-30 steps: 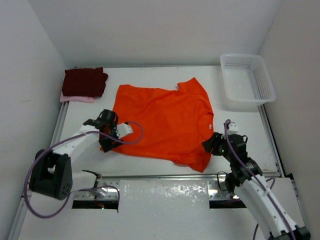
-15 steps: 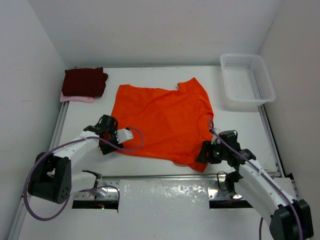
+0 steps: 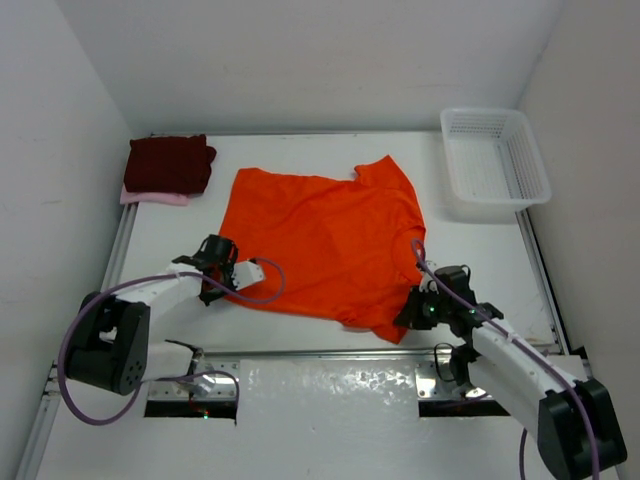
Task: Fold and stack the t-shirts
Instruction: Grap the side of the flattened tshirt closest away from the robot with both arms, then fold the flattened tshirt in 1/3 of the way
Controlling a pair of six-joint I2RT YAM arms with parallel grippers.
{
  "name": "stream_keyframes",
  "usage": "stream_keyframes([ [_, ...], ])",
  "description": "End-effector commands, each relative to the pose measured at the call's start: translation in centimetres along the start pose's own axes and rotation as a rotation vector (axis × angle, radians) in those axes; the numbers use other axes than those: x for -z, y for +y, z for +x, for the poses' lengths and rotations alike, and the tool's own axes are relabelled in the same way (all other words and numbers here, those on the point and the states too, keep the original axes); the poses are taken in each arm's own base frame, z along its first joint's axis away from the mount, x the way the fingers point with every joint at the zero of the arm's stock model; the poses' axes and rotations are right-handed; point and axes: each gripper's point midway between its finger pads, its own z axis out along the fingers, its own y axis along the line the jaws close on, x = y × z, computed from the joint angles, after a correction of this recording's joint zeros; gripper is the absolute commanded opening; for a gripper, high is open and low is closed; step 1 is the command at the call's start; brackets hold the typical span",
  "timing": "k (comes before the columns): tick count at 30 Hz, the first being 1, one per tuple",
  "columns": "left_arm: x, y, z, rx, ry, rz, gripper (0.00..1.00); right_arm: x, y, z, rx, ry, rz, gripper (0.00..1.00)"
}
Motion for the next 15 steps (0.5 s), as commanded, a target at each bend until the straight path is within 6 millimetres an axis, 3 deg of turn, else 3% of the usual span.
stream_keyframes([
  [1, -0.3, 0.4, -0.6, 0.072, -0.036, -0.029, 0.00, 0.1, 0.7, -2.1, 0.036, -0.084, -0.011, 0.00],
  [4, 0.9, 1.1, -0.4, 0.092, -0.021, -0.055, 0.00, 1.5, 0.2, -3.7, 0.078, -0.137, 0.065, 0.00],
  [5, 1.3, 1.2, -0.2, 0.094, -0.014, -0.058, 0.00, 2.6, 0.8, -5.1, 0.132, -0.179, 0.066, 0.00],
  [7, 2.8, 1.4, 0.3, 0.090, 0.005, -0.066, 0.00, 3.6, 0.7, -4.5, 0.154, -0.145, 0.093, 0.00],
  [12, 5.0, 1.0, 0.6, 0.106, 0.021, -0.027, 0.00, 4.5, 3.1, -5.8, 0.196, -0.178, 0.005, 0.00],
  [15, 6.0, 2.1, -0.5, 0.126, -0.015, -0.046, 0.00, 5.8, 4.1, -8.7, 0.237, -0.248, 0.024, 0.00],
])
